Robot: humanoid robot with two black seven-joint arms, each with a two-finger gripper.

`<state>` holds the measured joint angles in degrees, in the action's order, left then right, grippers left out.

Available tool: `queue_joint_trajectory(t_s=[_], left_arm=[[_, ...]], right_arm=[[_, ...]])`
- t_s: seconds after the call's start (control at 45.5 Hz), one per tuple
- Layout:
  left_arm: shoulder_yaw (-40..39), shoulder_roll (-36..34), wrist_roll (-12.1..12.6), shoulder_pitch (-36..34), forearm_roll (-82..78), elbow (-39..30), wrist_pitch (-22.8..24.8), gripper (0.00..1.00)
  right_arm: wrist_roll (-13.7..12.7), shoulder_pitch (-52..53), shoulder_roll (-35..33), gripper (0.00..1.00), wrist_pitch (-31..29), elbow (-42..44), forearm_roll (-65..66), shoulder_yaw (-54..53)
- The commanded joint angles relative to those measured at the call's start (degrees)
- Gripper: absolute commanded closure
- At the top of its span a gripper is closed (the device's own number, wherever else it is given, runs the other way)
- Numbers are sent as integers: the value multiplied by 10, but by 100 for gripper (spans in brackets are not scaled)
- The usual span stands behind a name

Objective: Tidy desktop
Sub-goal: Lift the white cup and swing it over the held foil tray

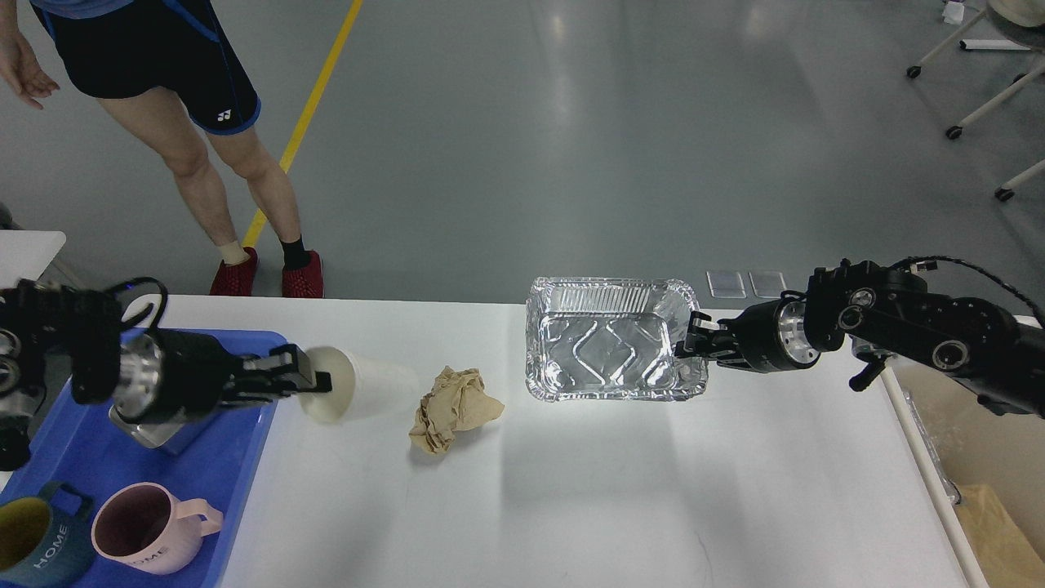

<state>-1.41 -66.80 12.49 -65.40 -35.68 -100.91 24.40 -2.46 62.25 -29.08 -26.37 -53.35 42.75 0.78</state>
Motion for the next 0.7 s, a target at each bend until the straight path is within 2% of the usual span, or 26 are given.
queue_joint_trajectory(t_s=[0.0, 0.22, 0.352, 0.505, 0.681], left_arm=[[-85, -91, -4, -2, 8, -2, 79, 100], [-166, -177, -7, -3, 53, 0, 137, 100], [-185, -171, -7, -3, 54, 12, 132, 100], [-200, -81, 0, -9, 53, 38, 99, 100], [-207, 125, 1, -10, 44, 134, 92, 99]], right_arm=[[-1, 0, 1, 100, 2, 0, 0, -1], [-1, 0, 3, 100, 4, 0, 0, -1], [-1, 0, 1, 100, 3, -1, 0, -1], [0, 0, 4, 100, 3, 0, 1, 0], [0, -1, 7, 100, 4, 0, 1, -1]])
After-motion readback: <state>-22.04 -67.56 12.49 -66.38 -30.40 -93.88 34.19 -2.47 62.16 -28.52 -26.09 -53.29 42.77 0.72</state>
